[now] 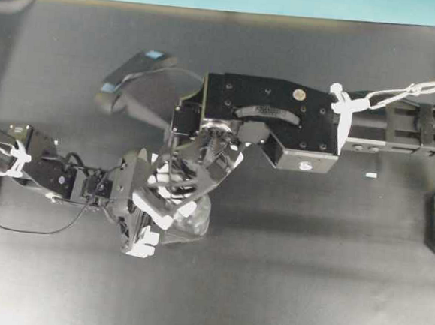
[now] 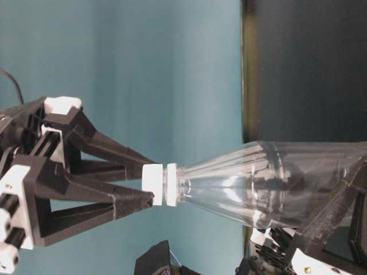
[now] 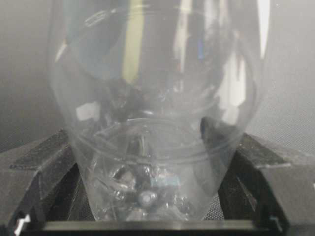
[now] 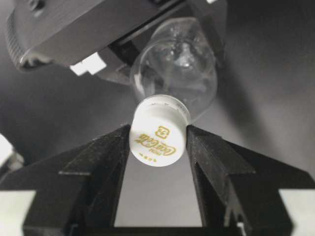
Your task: Open the bottle cap by holding the bottle with the left arm and twisting the cap with the right arm.
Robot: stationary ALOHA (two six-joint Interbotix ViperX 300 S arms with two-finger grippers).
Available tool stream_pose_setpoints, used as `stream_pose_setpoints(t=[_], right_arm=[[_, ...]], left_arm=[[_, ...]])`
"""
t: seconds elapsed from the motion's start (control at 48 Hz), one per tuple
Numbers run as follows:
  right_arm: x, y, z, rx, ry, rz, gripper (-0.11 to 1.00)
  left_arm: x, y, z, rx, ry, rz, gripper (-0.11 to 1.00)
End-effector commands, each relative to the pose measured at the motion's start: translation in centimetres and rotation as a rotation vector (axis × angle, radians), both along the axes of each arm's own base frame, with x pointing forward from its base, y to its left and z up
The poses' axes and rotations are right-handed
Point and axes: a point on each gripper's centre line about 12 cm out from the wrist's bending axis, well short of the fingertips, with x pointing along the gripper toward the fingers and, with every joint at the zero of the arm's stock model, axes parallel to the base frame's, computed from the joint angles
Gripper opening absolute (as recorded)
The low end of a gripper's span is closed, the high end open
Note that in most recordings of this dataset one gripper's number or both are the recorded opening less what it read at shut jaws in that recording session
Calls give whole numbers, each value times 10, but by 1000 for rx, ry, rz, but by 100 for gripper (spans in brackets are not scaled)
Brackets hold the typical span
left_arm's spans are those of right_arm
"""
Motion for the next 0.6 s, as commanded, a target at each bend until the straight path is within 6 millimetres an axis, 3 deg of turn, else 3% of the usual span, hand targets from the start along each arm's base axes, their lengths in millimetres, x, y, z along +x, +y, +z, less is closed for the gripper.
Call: stream_pose_setpoints(t=[0.0,0.583], right_arm=[[1,3,0,-23,-19,116,37],[-1,13,-2,-157,-124,800,37]], left_arm=[[1,0,1,-2,-3,2,82],[2,0,1,-4,-4,3,82]])
